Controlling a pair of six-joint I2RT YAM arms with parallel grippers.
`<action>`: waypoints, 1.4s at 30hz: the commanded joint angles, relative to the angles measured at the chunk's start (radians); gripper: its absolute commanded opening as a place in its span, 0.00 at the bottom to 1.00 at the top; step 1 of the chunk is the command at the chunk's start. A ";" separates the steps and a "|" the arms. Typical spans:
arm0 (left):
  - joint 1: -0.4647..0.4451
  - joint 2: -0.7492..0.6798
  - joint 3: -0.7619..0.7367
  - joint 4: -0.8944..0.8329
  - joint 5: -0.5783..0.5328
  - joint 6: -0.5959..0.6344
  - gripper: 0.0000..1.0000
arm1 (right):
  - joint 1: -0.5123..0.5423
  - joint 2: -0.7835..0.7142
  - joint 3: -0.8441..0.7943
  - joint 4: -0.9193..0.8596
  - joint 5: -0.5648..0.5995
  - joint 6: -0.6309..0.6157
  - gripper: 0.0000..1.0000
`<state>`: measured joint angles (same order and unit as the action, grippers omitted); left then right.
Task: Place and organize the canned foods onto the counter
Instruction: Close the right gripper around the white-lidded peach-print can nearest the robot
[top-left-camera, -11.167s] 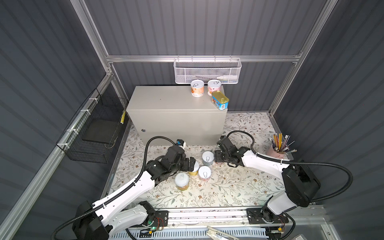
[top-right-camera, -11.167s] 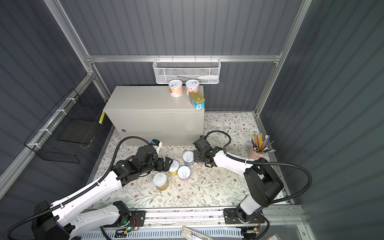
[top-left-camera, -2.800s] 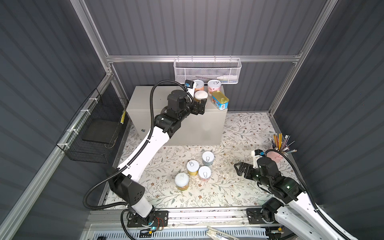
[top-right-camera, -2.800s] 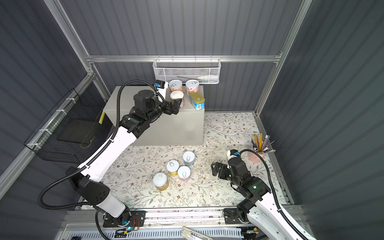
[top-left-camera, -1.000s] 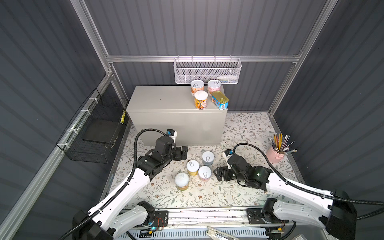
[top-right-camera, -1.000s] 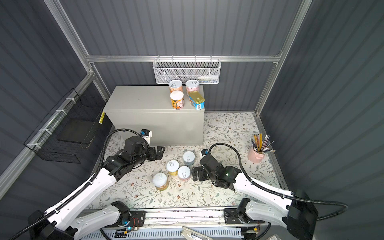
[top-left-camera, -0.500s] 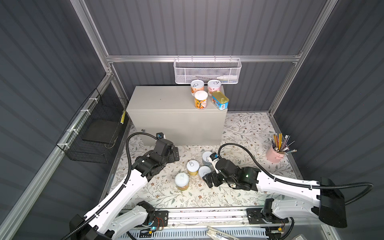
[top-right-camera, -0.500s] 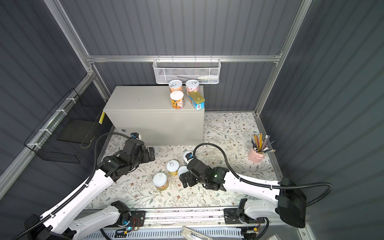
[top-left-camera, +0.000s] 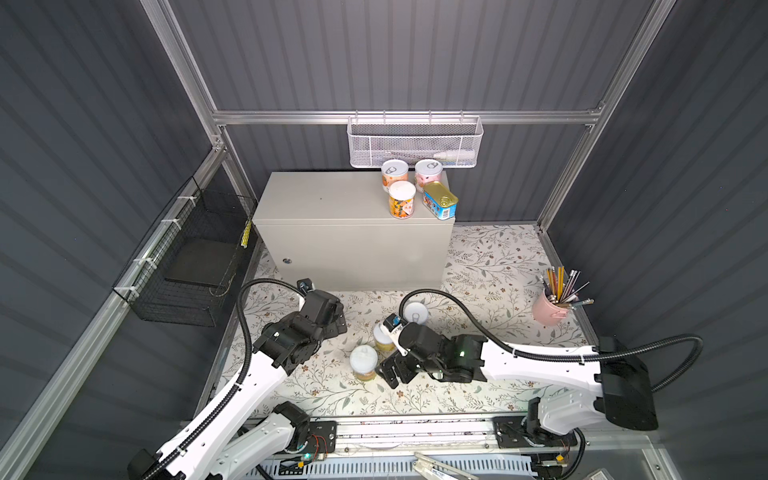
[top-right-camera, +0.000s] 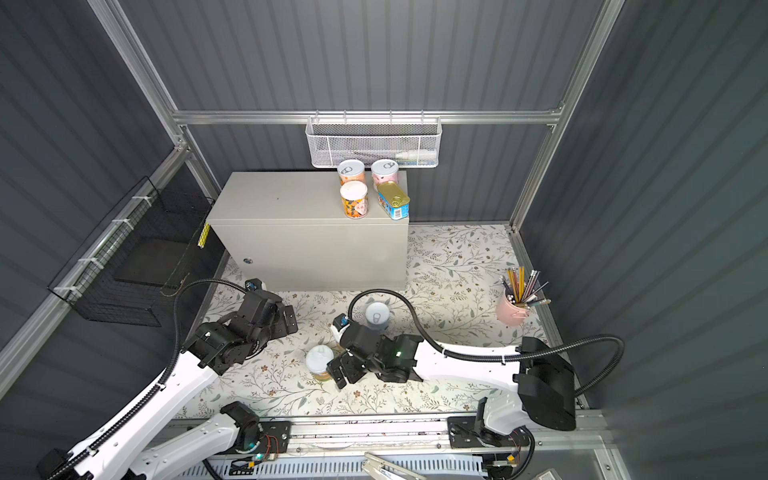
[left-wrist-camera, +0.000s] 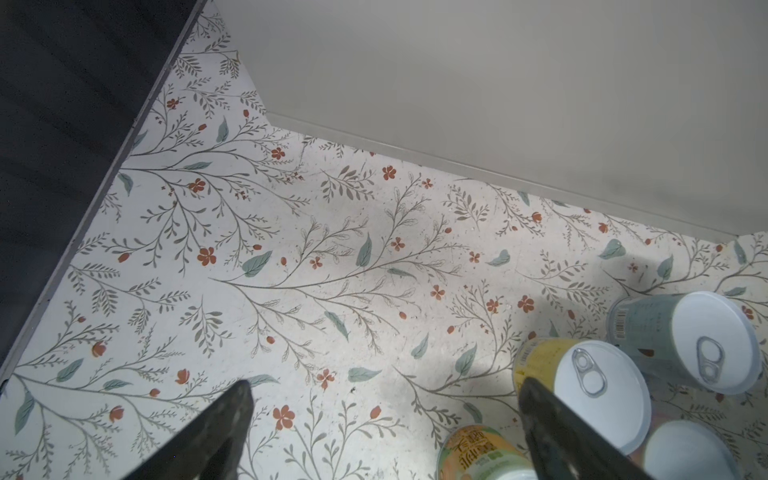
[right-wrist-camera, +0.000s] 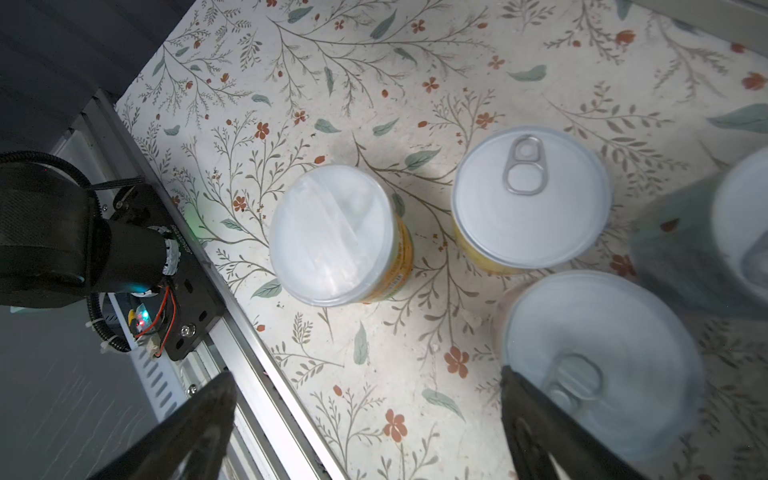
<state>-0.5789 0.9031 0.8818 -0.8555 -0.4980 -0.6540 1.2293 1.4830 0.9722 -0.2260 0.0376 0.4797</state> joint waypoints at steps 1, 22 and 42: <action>0.007 -0.033 0.014 -0.088 -0.061 -0.062 1.00 | 0.021 0.063 0.051 0.015 -0.016 -0.028 0.99; 0.007 -0.146 -0.039 -0.152 -0.065 -0.086 1.00 | 0.028 0.341 0.269 -0.045 0.062 -0.084 0.99; 0.007 -0.126 -0.069 -0.116 -0.048 -0.068 1.00 | 0.026 0.441 0.354 -0.124 0.118 -0.047 0.76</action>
<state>-0.5789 0.7773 0.8169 -0.9726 -0.5480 -0.7269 1.2575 1.9015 1.3098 -0.3084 0.1322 0.4194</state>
